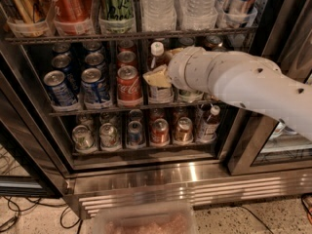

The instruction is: Pick blue plastic bottle from middle shelf of fridge

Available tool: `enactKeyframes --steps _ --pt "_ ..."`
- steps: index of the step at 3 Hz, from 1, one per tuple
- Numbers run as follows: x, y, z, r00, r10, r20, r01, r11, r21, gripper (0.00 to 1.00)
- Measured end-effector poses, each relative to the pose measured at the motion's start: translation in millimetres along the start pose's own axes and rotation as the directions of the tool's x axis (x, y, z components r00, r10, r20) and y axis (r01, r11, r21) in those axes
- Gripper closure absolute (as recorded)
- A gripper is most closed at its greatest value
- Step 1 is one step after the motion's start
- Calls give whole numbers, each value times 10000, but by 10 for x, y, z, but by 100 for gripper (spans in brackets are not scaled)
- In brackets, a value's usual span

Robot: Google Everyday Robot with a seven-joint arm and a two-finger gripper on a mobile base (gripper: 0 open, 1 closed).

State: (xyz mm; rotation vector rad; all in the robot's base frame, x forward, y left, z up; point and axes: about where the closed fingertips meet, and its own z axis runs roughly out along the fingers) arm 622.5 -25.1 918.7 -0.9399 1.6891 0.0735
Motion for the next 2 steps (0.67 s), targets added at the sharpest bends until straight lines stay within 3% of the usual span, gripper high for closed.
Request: enactKeyframes --steps 2 --pt "-241 39 -149 9982 -462 390 464 9989 -48 100"
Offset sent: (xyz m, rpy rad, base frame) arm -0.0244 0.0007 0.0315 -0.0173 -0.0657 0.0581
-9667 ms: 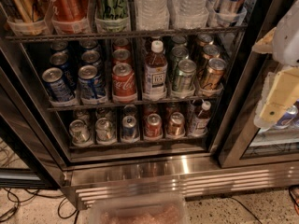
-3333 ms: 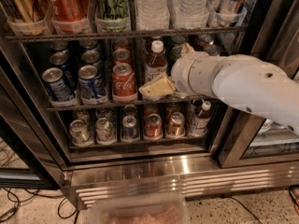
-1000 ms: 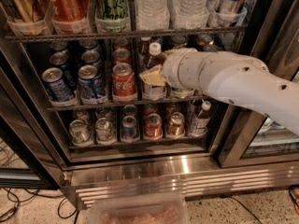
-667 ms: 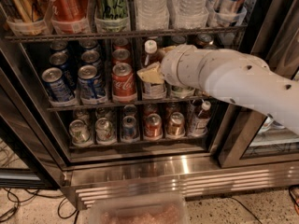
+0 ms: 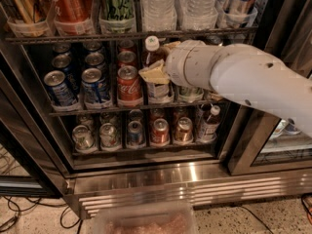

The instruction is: Pick blue plastic bottle from middle shelf of fridge

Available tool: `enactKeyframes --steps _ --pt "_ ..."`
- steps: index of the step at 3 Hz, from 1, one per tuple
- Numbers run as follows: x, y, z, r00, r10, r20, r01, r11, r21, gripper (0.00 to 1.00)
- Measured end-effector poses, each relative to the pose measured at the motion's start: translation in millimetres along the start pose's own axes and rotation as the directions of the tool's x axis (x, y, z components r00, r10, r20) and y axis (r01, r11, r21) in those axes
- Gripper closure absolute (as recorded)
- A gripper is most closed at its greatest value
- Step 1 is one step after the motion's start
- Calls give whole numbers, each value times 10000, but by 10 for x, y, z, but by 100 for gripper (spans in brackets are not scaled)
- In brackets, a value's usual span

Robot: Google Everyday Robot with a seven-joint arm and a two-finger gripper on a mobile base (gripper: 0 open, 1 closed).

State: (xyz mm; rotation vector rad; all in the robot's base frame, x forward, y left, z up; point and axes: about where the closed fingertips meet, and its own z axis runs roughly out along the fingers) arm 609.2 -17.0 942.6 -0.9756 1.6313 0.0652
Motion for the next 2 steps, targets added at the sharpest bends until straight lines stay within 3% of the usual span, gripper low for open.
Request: enactKeyframes --steps 2 --pt "-100 21 -212 9997 -225 112 225 9997 -7 100"
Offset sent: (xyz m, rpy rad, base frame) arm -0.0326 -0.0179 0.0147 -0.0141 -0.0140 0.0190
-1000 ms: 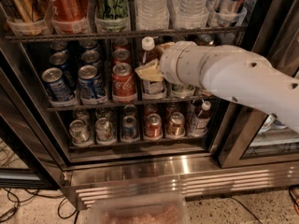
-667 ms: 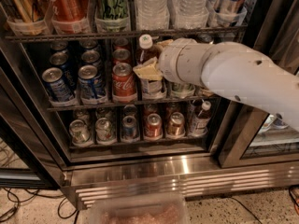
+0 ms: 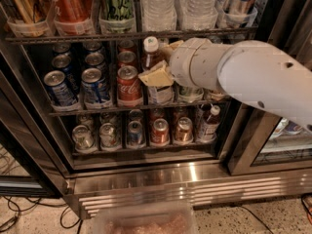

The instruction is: Pick blue plastic bottle from middle shelf of fridge

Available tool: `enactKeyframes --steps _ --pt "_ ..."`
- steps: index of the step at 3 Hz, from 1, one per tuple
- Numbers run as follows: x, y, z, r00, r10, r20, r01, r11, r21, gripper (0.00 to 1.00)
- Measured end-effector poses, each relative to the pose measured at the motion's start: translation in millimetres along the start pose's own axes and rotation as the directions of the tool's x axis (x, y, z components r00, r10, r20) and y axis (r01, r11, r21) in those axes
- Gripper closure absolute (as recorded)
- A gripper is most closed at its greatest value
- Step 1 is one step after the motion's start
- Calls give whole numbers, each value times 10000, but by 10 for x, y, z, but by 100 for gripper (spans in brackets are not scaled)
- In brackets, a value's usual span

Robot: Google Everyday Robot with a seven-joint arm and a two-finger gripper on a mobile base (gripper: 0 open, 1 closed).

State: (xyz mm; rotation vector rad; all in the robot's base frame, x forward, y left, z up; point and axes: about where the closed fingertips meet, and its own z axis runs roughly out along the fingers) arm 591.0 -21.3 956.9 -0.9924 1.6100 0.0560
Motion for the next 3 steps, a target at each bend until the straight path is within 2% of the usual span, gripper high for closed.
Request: enactKeyframes --steps 1,3 --pt "-4 28 -138 10000 25 -88 -27 9998 -185 100" --pt "34 167 -434 9993 -144 -355 109 9953 -961 100"
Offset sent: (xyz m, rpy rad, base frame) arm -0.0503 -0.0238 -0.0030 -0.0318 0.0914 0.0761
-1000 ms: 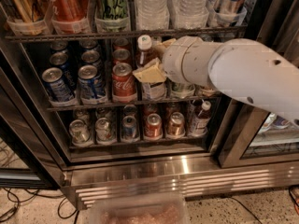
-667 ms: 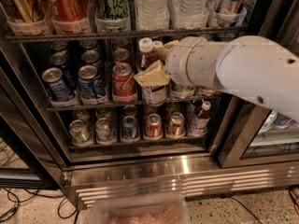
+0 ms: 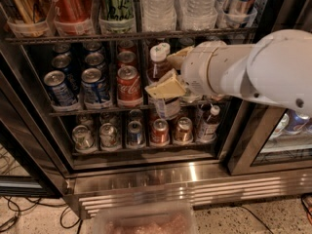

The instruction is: Pick blue plastic bottle from middle shelf of fridge

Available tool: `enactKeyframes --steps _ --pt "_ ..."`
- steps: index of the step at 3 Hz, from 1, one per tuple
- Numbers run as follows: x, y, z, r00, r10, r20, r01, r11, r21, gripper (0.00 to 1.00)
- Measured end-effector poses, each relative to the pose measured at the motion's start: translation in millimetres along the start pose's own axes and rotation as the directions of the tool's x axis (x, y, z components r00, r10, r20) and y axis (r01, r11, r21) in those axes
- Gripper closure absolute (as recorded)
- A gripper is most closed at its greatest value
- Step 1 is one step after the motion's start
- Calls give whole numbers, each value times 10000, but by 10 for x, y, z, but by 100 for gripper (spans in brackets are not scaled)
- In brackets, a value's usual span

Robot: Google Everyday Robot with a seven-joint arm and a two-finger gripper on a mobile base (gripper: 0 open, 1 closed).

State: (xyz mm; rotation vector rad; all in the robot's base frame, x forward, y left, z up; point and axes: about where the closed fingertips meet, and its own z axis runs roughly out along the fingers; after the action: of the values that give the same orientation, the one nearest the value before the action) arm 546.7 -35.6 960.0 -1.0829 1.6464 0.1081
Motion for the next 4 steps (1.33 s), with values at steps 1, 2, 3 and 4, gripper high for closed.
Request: enactKeyframes --steps 1,2,3,4 --pt "30 108 -147 10000 -46 -79 42 9991 -427 100" --pt "26 227 -292 9999 -101 59 106 9949 -1003 100" --pt "-4 379 -417 9989 -250 391 316 9835 -1783 100" --pt "-52 535 -517 9956 -406 840 614 9632 -2618 100"
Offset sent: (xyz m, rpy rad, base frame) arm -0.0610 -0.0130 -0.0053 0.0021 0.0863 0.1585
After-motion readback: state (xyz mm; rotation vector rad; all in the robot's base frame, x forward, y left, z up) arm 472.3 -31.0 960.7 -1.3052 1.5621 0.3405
